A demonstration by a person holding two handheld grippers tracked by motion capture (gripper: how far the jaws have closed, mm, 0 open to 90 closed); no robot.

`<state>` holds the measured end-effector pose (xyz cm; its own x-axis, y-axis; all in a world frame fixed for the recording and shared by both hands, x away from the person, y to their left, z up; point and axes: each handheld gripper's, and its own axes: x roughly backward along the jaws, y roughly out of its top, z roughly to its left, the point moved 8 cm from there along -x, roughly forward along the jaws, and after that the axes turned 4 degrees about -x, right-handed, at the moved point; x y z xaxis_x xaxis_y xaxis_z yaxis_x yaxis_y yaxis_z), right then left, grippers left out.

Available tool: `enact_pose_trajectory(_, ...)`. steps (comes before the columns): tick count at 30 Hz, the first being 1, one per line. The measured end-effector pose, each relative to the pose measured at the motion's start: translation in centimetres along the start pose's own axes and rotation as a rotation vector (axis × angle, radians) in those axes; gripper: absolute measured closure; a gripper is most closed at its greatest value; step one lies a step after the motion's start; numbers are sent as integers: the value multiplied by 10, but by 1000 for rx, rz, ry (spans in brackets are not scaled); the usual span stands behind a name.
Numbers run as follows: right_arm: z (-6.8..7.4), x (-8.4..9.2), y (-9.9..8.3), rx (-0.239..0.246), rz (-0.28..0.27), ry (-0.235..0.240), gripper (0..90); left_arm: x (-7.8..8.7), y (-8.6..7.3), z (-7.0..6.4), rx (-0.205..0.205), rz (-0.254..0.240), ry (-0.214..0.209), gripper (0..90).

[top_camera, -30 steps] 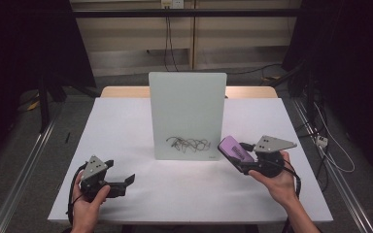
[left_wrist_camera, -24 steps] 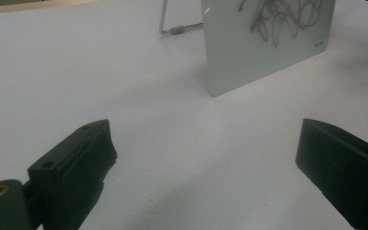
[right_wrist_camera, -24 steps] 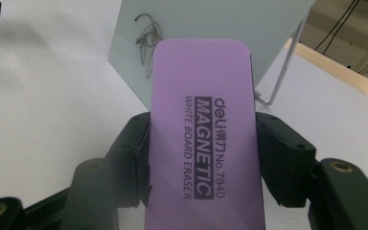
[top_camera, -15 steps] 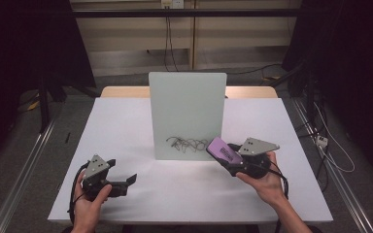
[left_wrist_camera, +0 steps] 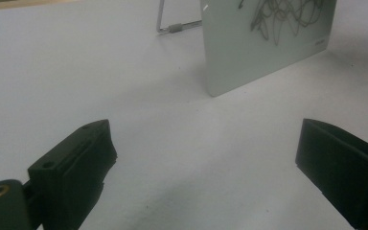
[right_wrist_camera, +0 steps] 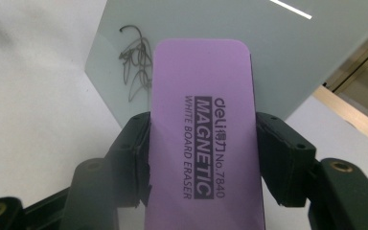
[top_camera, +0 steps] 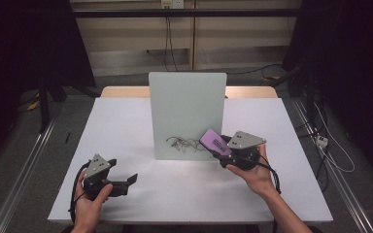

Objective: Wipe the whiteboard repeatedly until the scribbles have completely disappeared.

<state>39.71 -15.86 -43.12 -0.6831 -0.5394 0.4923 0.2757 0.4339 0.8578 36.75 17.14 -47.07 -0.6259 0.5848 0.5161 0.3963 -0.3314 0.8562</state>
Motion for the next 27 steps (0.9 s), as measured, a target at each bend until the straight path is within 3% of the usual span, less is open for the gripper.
enact_pose_trajectory(7, 1, -9, 11, 10, -27, -16, 415, 1, 0, 0, 4, -6, -4, 58)
enact_pose_trajectory(14, 4, -17, 5, 41, -17, -53, 416, 1, 0, -1, 3, -8, -3, 58)
enact_pose_trajectory(27, 8, -25, 3, 60, -1, -76, 417, 1, 1, -1, -4, -2, 0, 58)
